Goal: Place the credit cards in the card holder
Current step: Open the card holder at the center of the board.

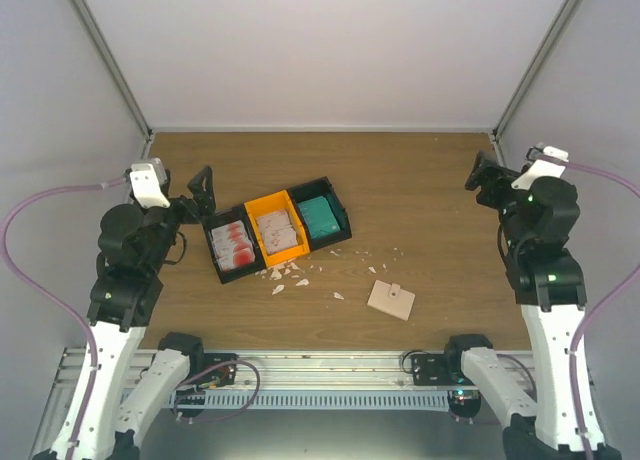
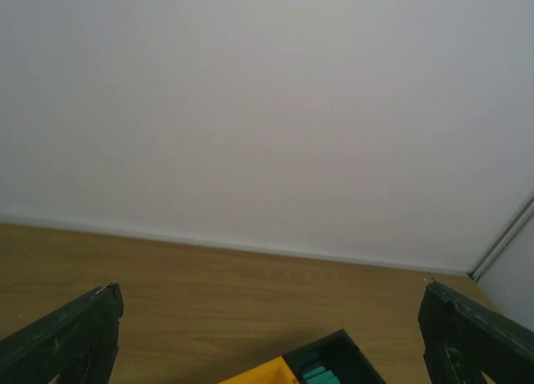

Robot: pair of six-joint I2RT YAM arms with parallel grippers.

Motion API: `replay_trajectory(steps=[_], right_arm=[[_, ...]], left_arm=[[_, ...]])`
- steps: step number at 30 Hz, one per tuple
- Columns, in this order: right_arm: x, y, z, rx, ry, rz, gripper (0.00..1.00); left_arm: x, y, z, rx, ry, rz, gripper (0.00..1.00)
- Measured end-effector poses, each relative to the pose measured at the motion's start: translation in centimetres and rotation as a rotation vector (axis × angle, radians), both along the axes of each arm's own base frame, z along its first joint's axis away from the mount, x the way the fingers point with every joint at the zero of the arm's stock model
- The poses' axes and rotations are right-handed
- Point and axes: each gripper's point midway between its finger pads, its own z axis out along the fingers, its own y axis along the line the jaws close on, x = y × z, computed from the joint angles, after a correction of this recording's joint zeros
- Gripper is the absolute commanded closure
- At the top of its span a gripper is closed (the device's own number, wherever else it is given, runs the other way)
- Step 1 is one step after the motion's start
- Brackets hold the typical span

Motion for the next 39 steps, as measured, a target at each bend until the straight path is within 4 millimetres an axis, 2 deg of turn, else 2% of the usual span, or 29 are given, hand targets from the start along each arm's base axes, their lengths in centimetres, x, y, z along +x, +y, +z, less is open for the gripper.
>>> replay_trajectory(steps=[4,7,13,17,19,23,26,29,33,36,39], right_arm=[[1.3,0.2,-2.6,0.038,0.071,0.045,0.01],[2.1,0.7,-5.5,0.075,0.139,0.096,0.01],[2.6,1.8,-12.5,0.162,0.266,0.168,0.01],[2.2,1.2,-17.4,0.227,0.371,0.109,0.01],[1.9,0.7,-19.0,0.249,0.399,0.066,0.00],[0.7,-0.3,-21.8,0.306,0.434,-0.031,0.02],[0.2,-0.2,-24.0,0.362,0.477,-0.068,0.08],[0.0,1.1,-26.8,0.401,0.570,-0.066,0.13],[-0.9,4.6,-30.5,0.390,0.740,0.011,0.13],[-2.3,6.5,-32.3,0.368,0.828,0.058,0.16],[-4.1,7.1,-34.2,0.365,0.897,0.073,0.24]], left_arm=[[0.9,0.6,-2.0,-0.034,0.045,0.003,0.02],[1.3,0.1,-3.0,-0.066,0.055,-0.041,0.01],[1.8,-3.1,-5.5,-0.155,0.064,-0.247,0.01],[2.0,-6.5,-7.6,-0.218,0.111,-0.437,0.01],[2.0,-8.5,-8.7,-0.235,0.148,-0.520,0.01],[0.3,-14.6,-10.6,-0.248,0.228,-0.734,0.01],[-1.5,-19.0,-11.8,-0.248,0.278,-0.873,0.01],[-3.0,-22.7,-13.9,-0.234,0.353,-0.966,0.03],[-5.0,-26.6,-17.7,-0.195,0.471,-1.023,0.04],[-6.2,-28.1,-19.9,-0.168,0.531,-1.036,0.04],[-6.2,-28.7,-21.4,-0.165,0.570,-1.020,0.04]])
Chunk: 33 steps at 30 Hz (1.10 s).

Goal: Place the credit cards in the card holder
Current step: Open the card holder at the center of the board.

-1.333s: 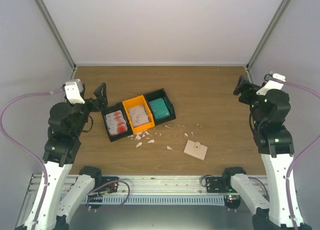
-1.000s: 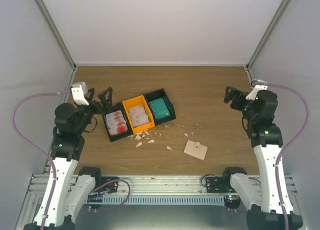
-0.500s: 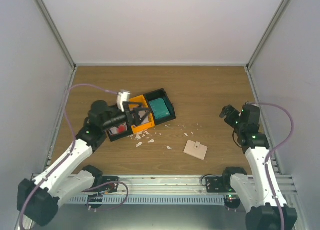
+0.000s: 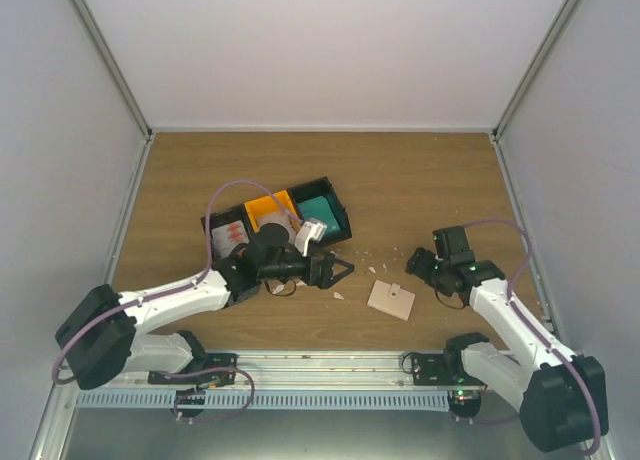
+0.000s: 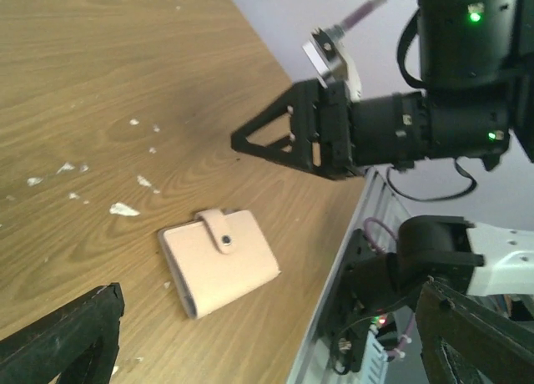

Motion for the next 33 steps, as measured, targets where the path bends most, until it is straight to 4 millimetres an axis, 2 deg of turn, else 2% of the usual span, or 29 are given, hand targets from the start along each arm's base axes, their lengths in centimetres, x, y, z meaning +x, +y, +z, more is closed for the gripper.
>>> replay_trajectory(steps=[6,10,15,19,21,25,29,33], right_arm=[[-3.6,1.2,-3.1,0.004,0.121,0.074,0.37],[-4.8,1.9,-4.1,0.010,0.155,0.112,0.49],[-6.2,3.0,-5.3,0.057,0.199,0.153,0.58],[-6.4,4.3,-5.4,0.123,0.196,0.184,0.66],[-6.7,5.0,-5.4,0.167,0.197,0.203,0.67],[-7.3,6.6,-5.3,0.272,0.210,0.232,0.67],[-7.7,8.4,-5.3,0.389,0.219,0.260,0.66],[-7.6,9.6,-5.0,0.457,0.225,0.284,0.54]], left_arm=[[-0.1,-0.2,-3.3,0.040,0.068,0.030,0.04],[-0.6,-0.2,-5.1,0.062,0.108,0.039,0.07],[-0.7,0.0,-6.5,0.079,0.143,0.063,0.11],[-0.6,0.4,-7.3,0.090,0.164,0.091,0.18],[-0.5,0.7,-7.9,0.101,0.183,0.110,0.24],[-0.1,1.1,-9.6,0.139,0.235,0.157,0.28],[-0.4,1.7,-12.6,0.214,0.316,0.188,0.32],[-0.9,2.1,-14.4,0.246,0.380,0.204,0.36]])
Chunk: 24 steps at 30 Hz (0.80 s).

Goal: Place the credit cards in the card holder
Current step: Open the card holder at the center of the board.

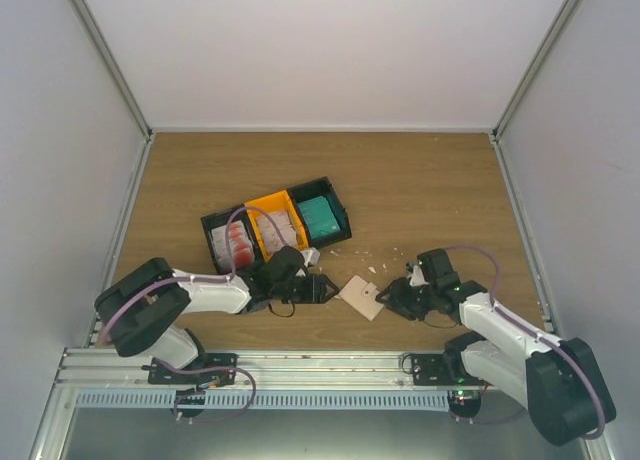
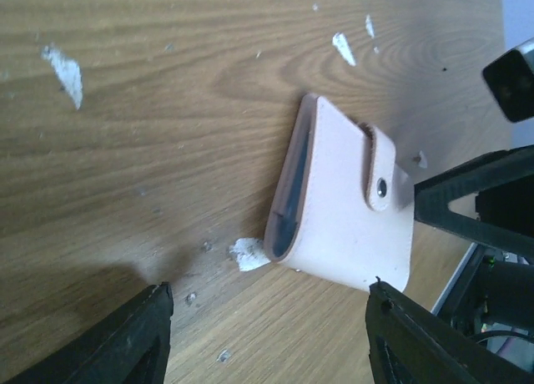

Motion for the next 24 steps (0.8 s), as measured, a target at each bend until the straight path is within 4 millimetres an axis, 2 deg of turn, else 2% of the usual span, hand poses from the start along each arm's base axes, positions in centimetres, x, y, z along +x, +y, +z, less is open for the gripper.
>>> replay_trajectory(steps=[3,7,11,14,19,24], right_arm=[[0.1,0.1,0.3,-0.002,-0.017,0.018,0.46],[0.8,-1.0,0.6,-0.092,-0.065,0.019,0.45],[1.8,-2.0,0.6,-0.172,-0.105,0.021,0.53],[1.9,-2.0,0.0,-0.196,-0.104,0.051,0.60],[1.9,-0.5,-0.2,-0.190,-0.135,0.143,0.70],[0.7,1.4,-0.4,-0.165,-0.143,0.247,0.75]], left_arm=[[-0.4,0.2,-0.8,0.004,0.035,0.004,0.37],[-0.7,0.1,-1.0,-0.009,0.055,0.006,0.39],[-0.6,-0.2,-1.1,-0.025,0.061,0.005,0.43],[-0.6,-0.4,-1.2,-0.030,0.069,0.008,0.47],[-0.5,-0.7,-1.5,-0.040,0.084,0.009,0.51],[-0.5,-1.0,-1.5,-0.054,0.097,0.011,0.52]])
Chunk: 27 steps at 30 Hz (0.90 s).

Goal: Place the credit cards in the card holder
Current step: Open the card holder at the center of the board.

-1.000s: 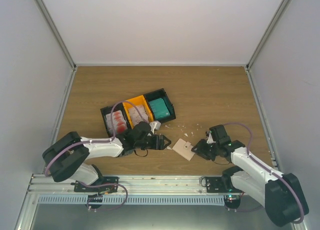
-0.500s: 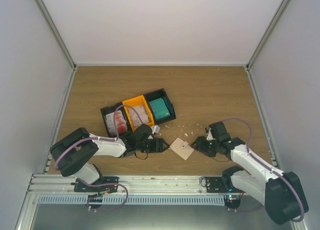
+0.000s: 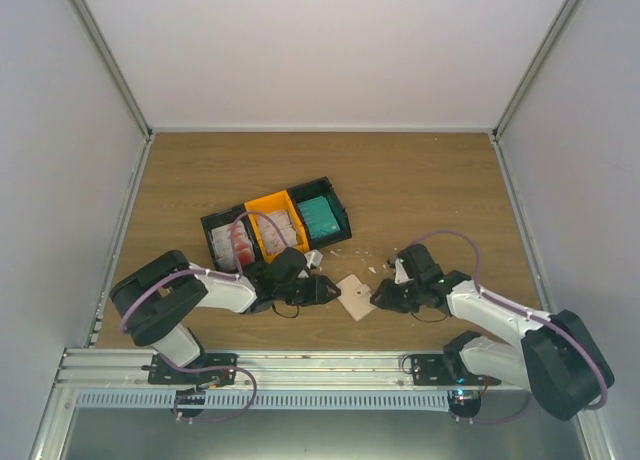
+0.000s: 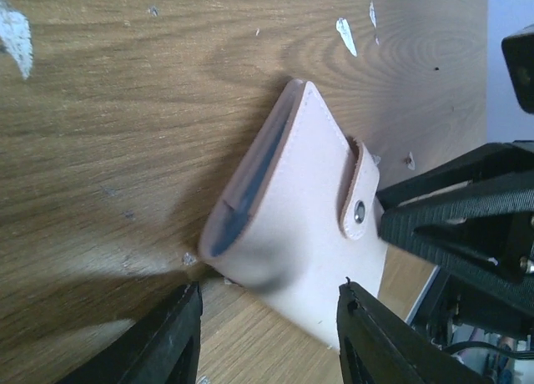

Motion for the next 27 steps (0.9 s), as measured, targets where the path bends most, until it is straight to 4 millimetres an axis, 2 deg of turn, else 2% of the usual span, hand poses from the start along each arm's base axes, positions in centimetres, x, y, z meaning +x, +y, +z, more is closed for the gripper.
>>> replay_trajectory(steps=[6,13,20,27], right_arm=[[-0.8,2.0,-0.1,0.026,-0.002,0.079,0.76],[-0.6,4.2,-0.2,0.082,-0.016,0.138,0.77],[0.1,5.5,-0.2,0.132,-0.037,0.161,0.77],[1.0,4.9,0.0,0.065,-0.072,0.134,0.73]], left_arm=[[-0.1,-0.7,-0.1,-0.037,0.025,-0.003,0.53],[-0.1,-1.8,0.3,-0.102,0.045,-0.015,0.52],[-0.3,-2.0,-0.2,-0.121,0.058,-0.029,0.72],[-0.7,-1.5,-0.8,-0.106,0.049,-0.040,0.88]])
